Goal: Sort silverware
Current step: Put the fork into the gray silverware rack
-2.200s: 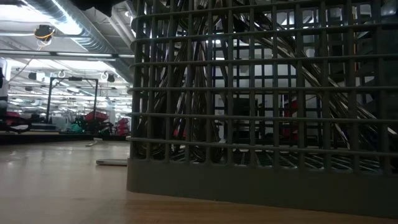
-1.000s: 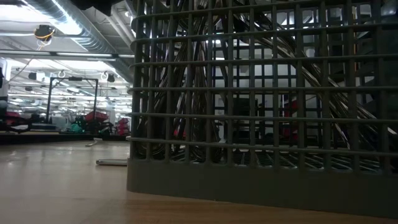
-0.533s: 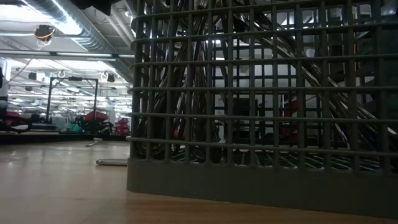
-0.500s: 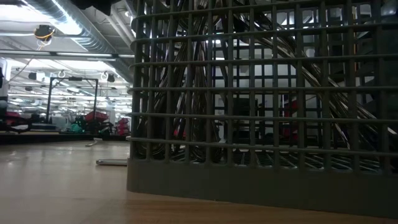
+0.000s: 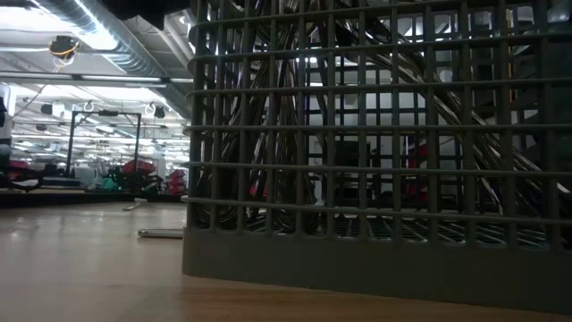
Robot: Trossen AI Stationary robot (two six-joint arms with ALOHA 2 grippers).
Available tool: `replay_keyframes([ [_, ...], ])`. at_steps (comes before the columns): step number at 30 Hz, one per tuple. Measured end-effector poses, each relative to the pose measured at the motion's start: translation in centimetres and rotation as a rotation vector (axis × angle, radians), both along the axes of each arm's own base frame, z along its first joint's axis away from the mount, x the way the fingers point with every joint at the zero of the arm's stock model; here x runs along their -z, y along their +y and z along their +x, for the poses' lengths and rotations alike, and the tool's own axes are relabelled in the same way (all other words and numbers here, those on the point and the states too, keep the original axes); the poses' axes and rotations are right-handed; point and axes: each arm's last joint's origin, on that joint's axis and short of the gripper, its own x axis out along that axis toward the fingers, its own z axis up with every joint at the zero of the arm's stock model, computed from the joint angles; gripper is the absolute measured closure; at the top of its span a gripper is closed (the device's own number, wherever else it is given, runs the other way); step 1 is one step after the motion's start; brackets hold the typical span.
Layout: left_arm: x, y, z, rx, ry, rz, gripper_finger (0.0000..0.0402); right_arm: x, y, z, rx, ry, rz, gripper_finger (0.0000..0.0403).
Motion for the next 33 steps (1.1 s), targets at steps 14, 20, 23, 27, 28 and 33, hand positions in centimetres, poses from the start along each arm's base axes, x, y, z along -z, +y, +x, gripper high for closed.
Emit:
replay_keyframes([
  [14,-2.3,-2.8,-0.5,0.053,-0.302,0.121,0.0401,-4.3,-4.6,-7.2,0.336,-0.42,0.435,0.0269],
  [20,-2.4,-6.1,-0.3,0.008,-0.451,0.257,0.0401,-5.1,-7.7,-8.7,0.47,-0.495,0.602,0.0269],
  [23,-2.4,-7.6,0.6,0.007,-0.498,0.328,0.0401,-5.0,-9.0,-8.4,0.528,-0.479,0.649,0.0269],
  [27,-2.4,-9.3,2.8,0.02,-0.522,0.392,0.0401,-4.8,-10.8,-7.7,0.592,-0.465,0.666,0.0269],
  [28,-2.4,-9.7,3.4,0.025,-0.524,0.397,0.0401,-4.8,-11.4,-7.6,0.611,-0.456,0.672,0.0269],
  [33,-2.2,-10.8,5.9,0.026,-0.538,0.441,0.0401,-4.5,-13.5,-7.4,0.692,-0.399,0.683,0.0269],
])
